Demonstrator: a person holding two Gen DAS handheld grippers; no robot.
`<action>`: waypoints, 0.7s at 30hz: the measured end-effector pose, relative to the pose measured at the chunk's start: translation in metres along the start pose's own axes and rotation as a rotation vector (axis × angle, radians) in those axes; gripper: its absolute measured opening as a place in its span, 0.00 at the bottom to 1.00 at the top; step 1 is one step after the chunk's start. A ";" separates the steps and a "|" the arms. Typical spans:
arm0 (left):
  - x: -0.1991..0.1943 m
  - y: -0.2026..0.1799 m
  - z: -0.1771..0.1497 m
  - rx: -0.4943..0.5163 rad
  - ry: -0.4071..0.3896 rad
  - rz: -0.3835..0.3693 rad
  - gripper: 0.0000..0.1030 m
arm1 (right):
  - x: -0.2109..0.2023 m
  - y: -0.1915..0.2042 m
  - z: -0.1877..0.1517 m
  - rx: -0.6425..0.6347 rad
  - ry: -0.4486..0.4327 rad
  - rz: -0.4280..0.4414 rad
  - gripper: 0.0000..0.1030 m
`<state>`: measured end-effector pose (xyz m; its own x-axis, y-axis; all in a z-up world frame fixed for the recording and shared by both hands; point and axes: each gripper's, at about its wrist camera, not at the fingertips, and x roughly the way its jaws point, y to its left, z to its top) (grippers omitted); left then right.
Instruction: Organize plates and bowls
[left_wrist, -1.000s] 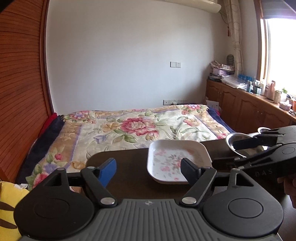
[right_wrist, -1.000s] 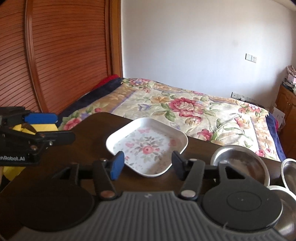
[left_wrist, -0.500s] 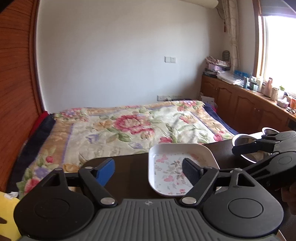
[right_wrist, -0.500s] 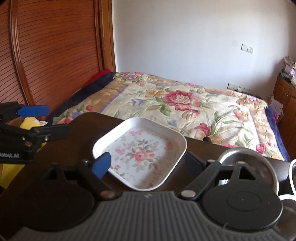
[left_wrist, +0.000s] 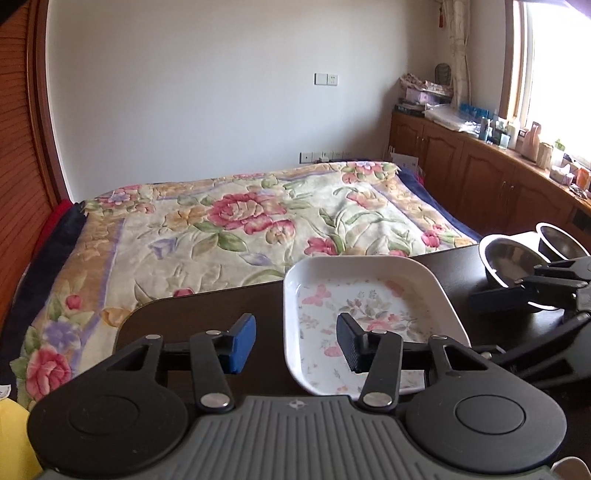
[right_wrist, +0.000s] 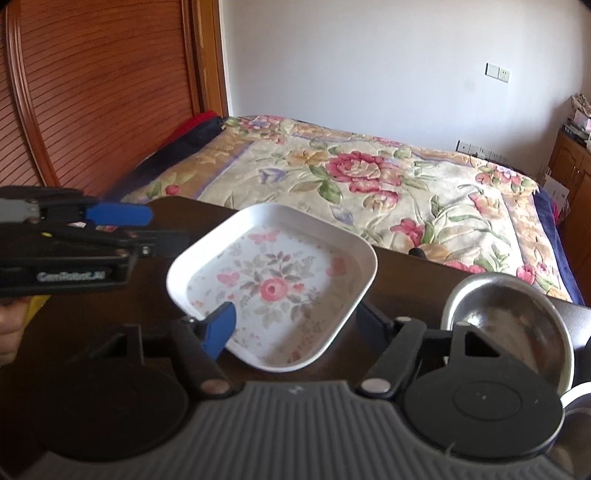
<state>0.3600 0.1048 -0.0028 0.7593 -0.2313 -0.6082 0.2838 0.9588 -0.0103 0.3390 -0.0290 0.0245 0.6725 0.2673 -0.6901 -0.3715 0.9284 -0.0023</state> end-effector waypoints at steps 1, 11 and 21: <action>0.004 0.000 0.000 -0.003 0.008 -0.002 0.72 | 0.001 0.000 0.000 -0.001 0.005 0.002 0.69; 0.027 0.007 0.000 -0.035 0.065 -0.012 0.52 | 0.011 -0.004 -0.006 0.009 0.037 0.021 0.68; 0.037 0.015 -0.005 -0.089 0.095 -0.049 0.50 | 0.018 -0.005 -0.005 0.011 0.054 0.024 0.64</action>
<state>0.3896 0.1111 -0.0290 0.6857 -0.2656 -0.6777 0.2630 0.9586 -0.1096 0.3498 -0.0299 0.0085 0.6276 0.2756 -0.7281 -0.3796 0.9249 0.0229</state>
